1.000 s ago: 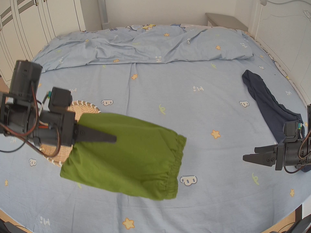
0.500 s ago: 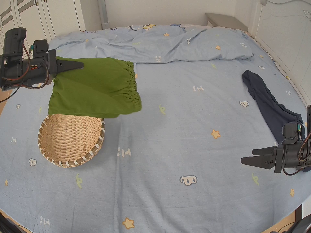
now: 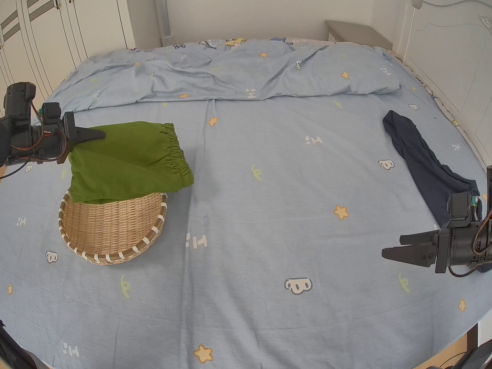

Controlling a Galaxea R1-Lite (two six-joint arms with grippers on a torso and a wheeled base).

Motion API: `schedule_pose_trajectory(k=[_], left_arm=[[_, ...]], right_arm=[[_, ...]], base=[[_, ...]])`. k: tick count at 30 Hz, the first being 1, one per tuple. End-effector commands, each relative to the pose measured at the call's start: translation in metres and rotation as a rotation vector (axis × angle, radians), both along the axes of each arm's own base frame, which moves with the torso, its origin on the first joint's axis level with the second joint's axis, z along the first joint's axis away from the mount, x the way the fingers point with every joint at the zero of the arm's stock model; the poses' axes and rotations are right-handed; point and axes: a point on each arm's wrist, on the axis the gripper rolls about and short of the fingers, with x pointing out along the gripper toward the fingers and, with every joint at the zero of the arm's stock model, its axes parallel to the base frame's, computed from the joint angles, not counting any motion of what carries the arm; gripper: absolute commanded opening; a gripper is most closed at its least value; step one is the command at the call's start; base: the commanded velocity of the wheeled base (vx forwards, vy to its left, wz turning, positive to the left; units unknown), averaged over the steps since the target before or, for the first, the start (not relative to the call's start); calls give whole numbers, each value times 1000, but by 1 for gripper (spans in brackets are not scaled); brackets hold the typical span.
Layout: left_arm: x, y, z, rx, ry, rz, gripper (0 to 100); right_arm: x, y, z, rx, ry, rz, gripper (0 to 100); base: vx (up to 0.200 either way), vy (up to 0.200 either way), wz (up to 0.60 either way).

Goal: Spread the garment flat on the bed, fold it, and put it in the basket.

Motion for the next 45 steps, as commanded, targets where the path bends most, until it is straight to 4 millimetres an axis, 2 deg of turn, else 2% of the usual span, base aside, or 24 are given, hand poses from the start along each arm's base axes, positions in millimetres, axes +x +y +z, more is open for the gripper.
schedule_pose_trajectory(k=[1,6,7,12,13,14,16,21,26,37,38,44,45], left_arm=[[-19,11,-10,-12,46,57,0],[-24,14,-39,-28,145,78,0],[-24,14,-39,-28,145,78,0],[-23,16,-80,-4,297,159,0],[-23,16,-80,-4,297,159,0],[-16,18,-98,18,359,203,0],[-8,19,-112,41,403,235,0],[9,22,-133,68,439,273,0],[20,25,-146,68,427,281,0],[24,27,-139,52,403,305,0],[24,27,-140,54,408,308,100],[24,25,-137,89,403,351,100],[22,25,-131,101,388,368,100]], right_arm=[[0,0,0,1,2,3,100],[-3,0,1,3,-5,4,100],[-3,0,1,3,-5,4,100],[-5,-1,2,4,-10,4,100],[-5,-1,2,4,-10,4,100],[-5,-1,2,4,-8,4,100],[-5,0,2,4,-8,6,100],[-8,1,4,7,-19,17,100],[-10,3,3,6,-18,29,100],[-10,3,4,7,-19,30,100],[-10,3,4,7,-19,30,100],[-11,3,4,7,-21,30,100],[-11,3,4,7,-21,30,100]], base=[[0,0,0],[0,0,0],[0,0,0],[0,0,0],[0,0,0],[0,0,0],[0,0,0],[0,0,0],[0,0,0],[0,0,0],[0,0,0],[0,0,0],[0,0,0]])
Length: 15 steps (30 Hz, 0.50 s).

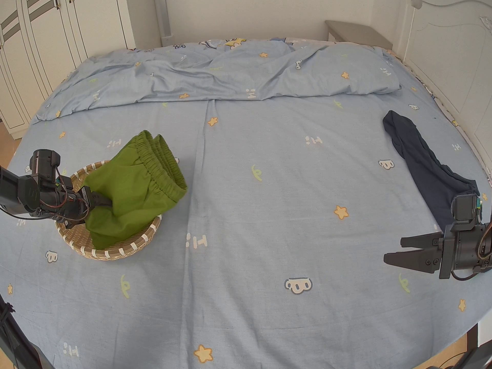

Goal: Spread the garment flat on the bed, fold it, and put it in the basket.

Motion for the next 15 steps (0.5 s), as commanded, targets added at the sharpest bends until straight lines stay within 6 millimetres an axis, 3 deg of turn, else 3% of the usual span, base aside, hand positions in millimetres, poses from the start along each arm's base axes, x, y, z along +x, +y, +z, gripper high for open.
schedule_pose_trajectory(k=[1,7,15], left_arm=[[-4,-2,10,27,-25,15,100],[-16,-4,34,65,-85,40,100],[-49,-13,78,91,-202,38,100]], right_arm=[[0,0,0,0,1,1,100],[0,0,0,0,1,1,100],[0,0,0,0,-1,1,100]], base=[[0,0,0],[0,0,0],[0,0,0]])
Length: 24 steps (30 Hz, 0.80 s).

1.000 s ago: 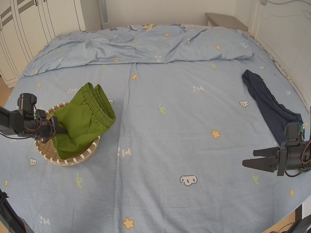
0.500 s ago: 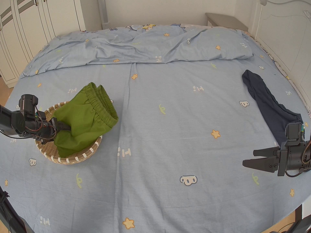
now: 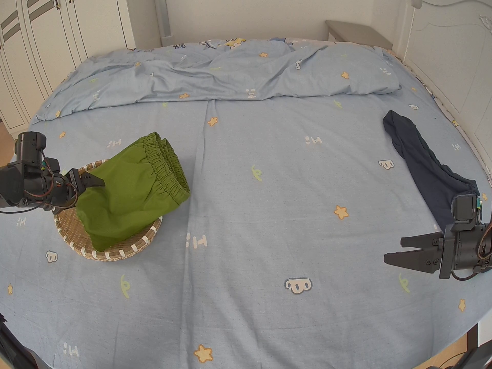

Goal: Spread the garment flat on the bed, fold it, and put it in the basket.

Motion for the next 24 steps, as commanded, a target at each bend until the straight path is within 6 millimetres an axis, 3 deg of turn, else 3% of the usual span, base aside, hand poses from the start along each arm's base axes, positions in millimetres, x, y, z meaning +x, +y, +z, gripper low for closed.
schedule_pose_trajectory(k=[1,14,17,19,20,24], left_arm=[[-26,-6,35,22,-94,-1,100],[-67,-17,79,48,-224,-5,100],[-98,-36,94,42,-263,-65,100],[-129,-52,94,36,-292,-124,100],[-129,-52,94,36,-292,-124,100],[-202,-71,73,42,-346,-204,100]], right_arm=[[0,0,0,0,0,1,100],[-1,0,1,1,-5,1,100],[-12,-4,6,14,-42,2,100],[-36,-9,7,22,-99,23,100],[-36,-9,7,22,-99,23,100],[-94,-27,-8,63,-211,58,100]], base=[[0,0,0],[0,0,0],[0,0,0],[0,0,0],[0,0,0],[0,0,0]])
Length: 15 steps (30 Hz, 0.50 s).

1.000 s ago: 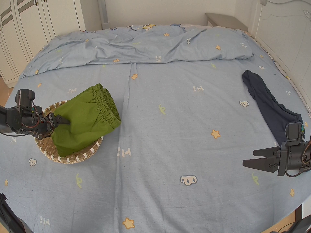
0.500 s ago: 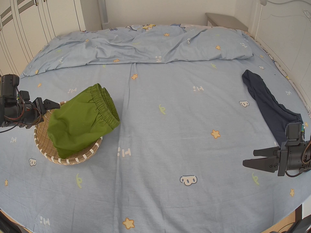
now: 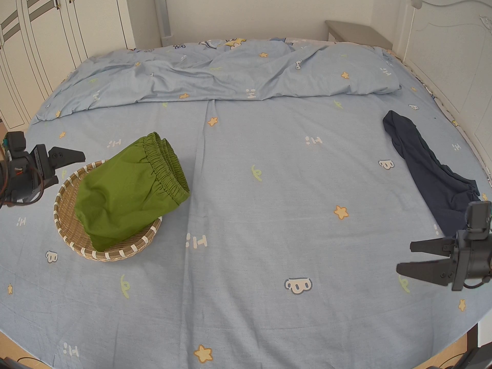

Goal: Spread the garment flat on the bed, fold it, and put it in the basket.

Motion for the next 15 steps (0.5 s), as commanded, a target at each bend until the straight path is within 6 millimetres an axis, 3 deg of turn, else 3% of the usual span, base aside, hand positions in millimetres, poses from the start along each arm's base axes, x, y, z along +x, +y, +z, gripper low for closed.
schedule_pose_trajectory(k=[1,6,8,15], left_arm=[[-114,-32,-16,16,-123,-132,100],[-173,-33,-47,23,-199,-143,100],[-196,-34,-71,25,-218,-155,100],[-233,-32,-146,34,-268,-308,100]], right_arm=[[-80,-25,-17,57,-174,41,100],[-115,-38,-46,90,-247,22,100],[-130,-44,-58,102,-279,22,100],[-157,-53,-87,86,-251,-23,100]], base=[[0,0,0],[0,0,0],[0,0,0],[0,0,0]])
